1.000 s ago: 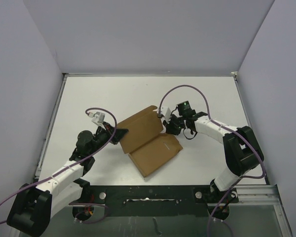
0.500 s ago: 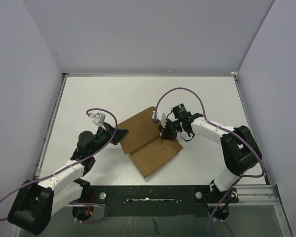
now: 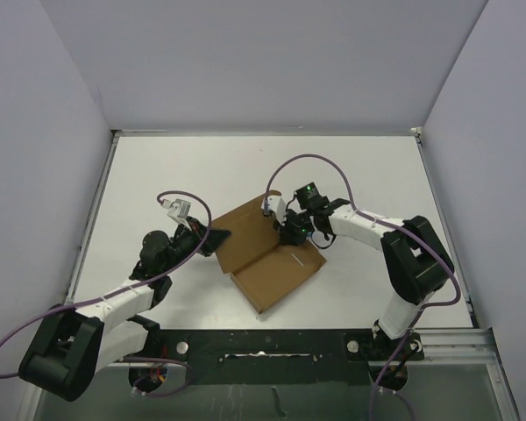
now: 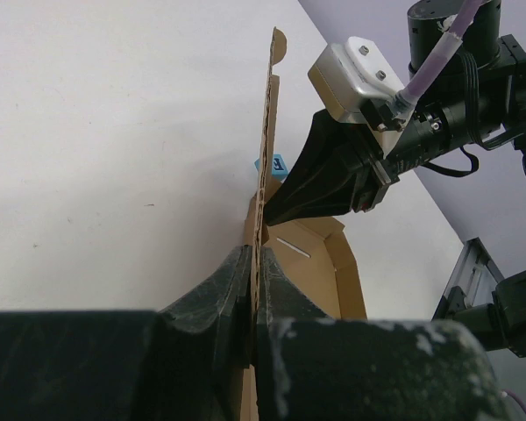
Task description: Fold the paper box
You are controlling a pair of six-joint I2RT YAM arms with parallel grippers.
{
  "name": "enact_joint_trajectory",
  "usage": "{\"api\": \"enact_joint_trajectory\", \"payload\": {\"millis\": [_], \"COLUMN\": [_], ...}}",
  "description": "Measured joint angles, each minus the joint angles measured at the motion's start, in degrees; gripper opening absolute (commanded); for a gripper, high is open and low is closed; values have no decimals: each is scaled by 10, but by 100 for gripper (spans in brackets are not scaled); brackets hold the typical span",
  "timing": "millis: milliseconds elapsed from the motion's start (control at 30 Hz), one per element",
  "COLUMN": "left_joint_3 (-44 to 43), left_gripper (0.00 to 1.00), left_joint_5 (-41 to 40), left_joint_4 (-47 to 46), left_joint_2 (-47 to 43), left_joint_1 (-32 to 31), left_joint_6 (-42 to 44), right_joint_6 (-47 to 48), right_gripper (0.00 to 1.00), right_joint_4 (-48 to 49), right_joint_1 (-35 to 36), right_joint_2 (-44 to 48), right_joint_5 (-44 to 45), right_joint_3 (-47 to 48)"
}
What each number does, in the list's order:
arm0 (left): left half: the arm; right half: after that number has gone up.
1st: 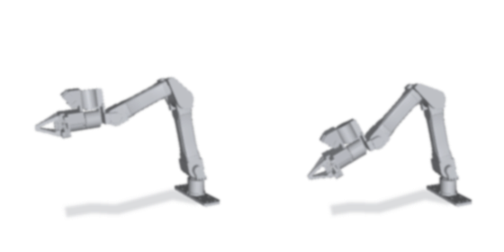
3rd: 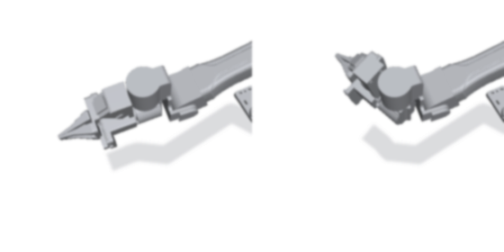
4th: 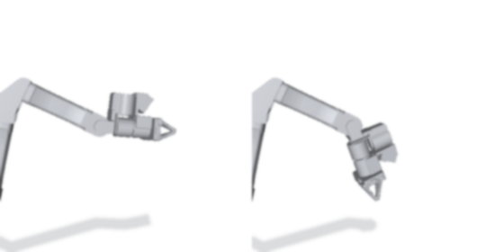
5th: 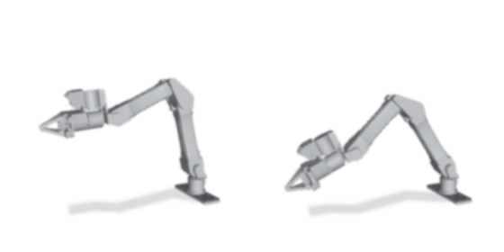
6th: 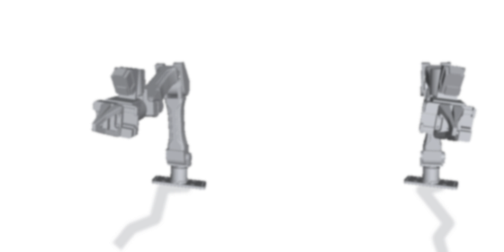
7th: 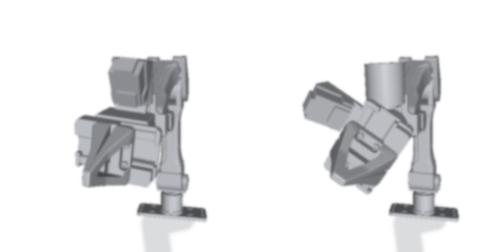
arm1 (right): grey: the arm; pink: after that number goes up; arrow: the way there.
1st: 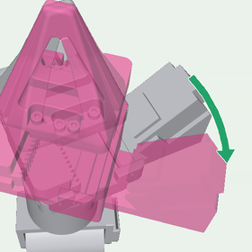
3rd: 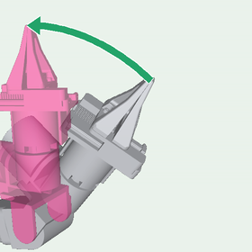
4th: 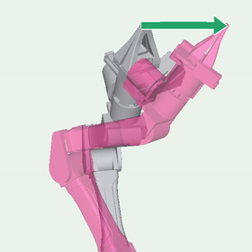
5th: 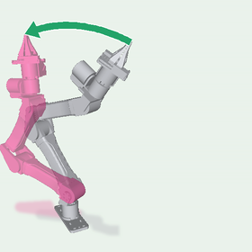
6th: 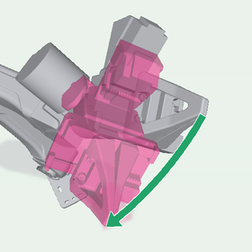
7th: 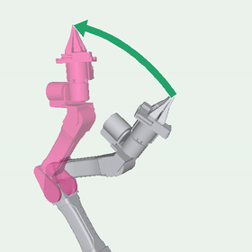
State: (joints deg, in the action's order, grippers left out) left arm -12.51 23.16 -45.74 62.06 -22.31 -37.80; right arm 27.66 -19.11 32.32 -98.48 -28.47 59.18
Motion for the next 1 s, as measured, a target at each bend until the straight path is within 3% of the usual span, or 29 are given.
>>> {"api": "enact_joint_trajectory", "payload": {"millis": [400,533,667,1000], "left_joint_3": [0,3,4,6], "left_gripper": [0,0,0,0], "left_joint_5": [8,7,10,18], "left_joint_4": [-19,-16,10,37], "left_joint_2": [9,6,-14,-55], "left_joint_1": [0,0,0,0], "left_joint_6": [-6,-5,-1,33], "right_joint_6": [-42,-34,21,221], "right_gripper": [0,6,14,14], "right_joint_4": [19,3,-54,-207], "right_joint_1": [-2,-19,-44,-107], "right_joint_2": [-17,-13,17,185], "right_joint_5": [2,-33,-94,-191], "right_joint_3": [13,12,12,-11]}}
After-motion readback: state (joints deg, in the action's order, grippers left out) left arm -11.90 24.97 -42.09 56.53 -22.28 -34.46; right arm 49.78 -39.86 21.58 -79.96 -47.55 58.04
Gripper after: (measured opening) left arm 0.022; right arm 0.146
